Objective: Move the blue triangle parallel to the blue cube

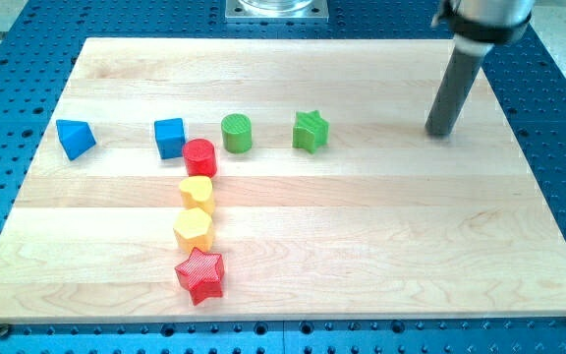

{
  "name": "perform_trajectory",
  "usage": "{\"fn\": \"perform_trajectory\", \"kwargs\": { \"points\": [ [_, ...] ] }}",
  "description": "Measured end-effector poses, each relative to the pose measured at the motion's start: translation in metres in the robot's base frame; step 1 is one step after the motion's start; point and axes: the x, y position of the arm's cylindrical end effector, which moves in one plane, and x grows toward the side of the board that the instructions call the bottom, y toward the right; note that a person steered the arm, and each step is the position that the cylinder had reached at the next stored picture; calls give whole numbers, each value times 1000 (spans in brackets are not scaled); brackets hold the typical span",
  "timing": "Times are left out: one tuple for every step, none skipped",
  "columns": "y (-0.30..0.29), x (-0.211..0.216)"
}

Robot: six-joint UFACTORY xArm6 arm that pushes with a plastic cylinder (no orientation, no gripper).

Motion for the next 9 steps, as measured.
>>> {"fn": "perform_trajectory", "kwargs": {
  "points": [
    [-38, -85],
    [-133, -143],
    [-264, -147],
    [-425, -68],
    [-515, 4],
    [-522, 9],
    [-514, 40],
    [-501, 58],
    [-486, 60]
  ]
}}
